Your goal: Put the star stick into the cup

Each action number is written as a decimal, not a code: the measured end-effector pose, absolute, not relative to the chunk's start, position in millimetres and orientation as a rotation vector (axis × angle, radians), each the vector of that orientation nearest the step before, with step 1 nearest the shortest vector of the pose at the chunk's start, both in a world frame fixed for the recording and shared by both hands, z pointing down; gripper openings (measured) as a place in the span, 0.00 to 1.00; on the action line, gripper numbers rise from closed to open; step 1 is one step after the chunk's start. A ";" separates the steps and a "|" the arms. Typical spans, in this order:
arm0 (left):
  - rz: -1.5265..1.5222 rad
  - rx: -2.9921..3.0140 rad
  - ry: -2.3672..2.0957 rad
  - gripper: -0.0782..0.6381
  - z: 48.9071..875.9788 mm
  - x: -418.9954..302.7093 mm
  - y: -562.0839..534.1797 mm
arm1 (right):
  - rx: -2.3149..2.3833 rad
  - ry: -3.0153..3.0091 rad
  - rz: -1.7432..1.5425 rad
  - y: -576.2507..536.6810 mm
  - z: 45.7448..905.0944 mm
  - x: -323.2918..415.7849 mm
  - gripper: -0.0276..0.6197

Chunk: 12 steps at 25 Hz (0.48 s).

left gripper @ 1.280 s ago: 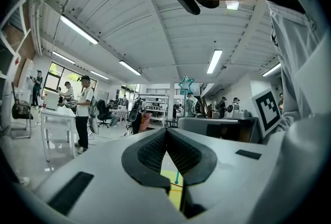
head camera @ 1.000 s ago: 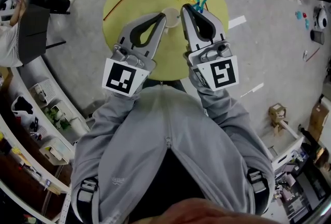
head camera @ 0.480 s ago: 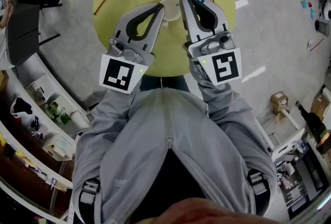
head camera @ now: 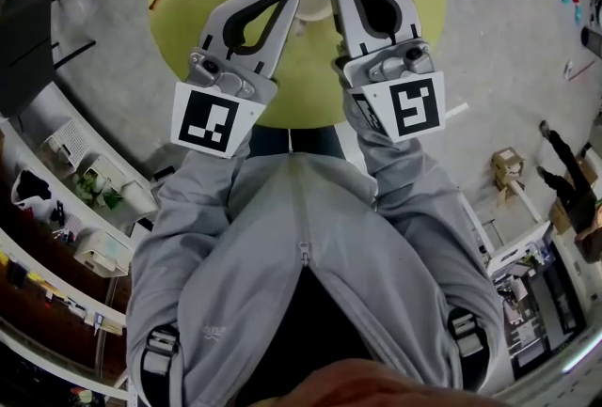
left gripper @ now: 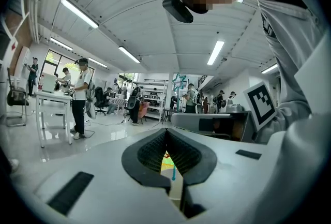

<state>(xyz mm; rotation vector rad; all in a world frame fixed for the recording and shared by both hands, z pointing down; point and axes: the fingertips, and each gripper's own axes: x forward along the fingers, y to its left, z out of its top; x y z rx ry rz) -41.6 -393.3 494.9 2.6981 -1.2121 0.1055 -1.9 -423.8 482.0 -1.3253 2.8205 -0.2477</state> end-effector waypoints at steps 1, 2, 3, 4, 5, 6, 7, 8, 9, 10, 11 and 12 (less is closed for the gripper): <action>0.111 2.694 -1.210 0.13 501.1 -42.0 -394.4 | -1.329 2.821 -0.254 -425.2 487.8 -1.9 0.10; 0.115 2.690 -1.208 0.13 506.7 -42.1 -395.4 | -1.332 2.821 -0.260 -426.4 493.4 -1.9 0.10; 0.119 2.688 -1.206 0.13 511.7 -41.9 -396.2 | -1.333 2.822 -0.266 -427.0 498.4 -1.7 0.10; 0.123 2.685 -1.204 0.13 516.2 -41.5 -396.8 | -1.331 2.824 -0.271 -427.2 502.9 -1.7 0.10; 0.124 2.682 -1.203 0.13 520.2 -41.0 -397.5 | -1.326 2.829 -0.276 -427.0 507.1 -2.0 0.10; 0.125 2.677 -1.203 0.13 523.9 -40.4 -398.2 | -1.319 2.834 -0.282 -426.6 511.4 -2.6 0.10; 0.125 2.673 -1.203 0.13 527.4 -40.0 -399.0 | -1.312 2.840 -0.288 -426.0 516.0 -3.5 0.10; 0.126 2.670 -1.202 0.13 530.9 -39.6 -399.7 | -1.307 2.845 -0.296 -425.5 520.9 -4.4 0.10; 0.126 2.667 -1.201 0.13 534.1 -39.3 -400.4 | -1.305 2.847 -0.308 -425.1 526.2 -5.2 0.10; 0.128 2.665 -1.200 0.13 537.2 -39.1 -400.7 | -1.304 2.848 -0.327 -424.9 531.6 -5.6 0.10; 0.130 2.662 -1.198 0.13 540.0 -38.9 -400.7 | -1.304 2.847 -0.349 -424.8 537.0 -5.9 0.10; 0.132 2.660 -1.197 0.13 542.5 -38.9 -400.4 | -1.305 2.847 -0.372 -424.7 542.2 -6.3 0.10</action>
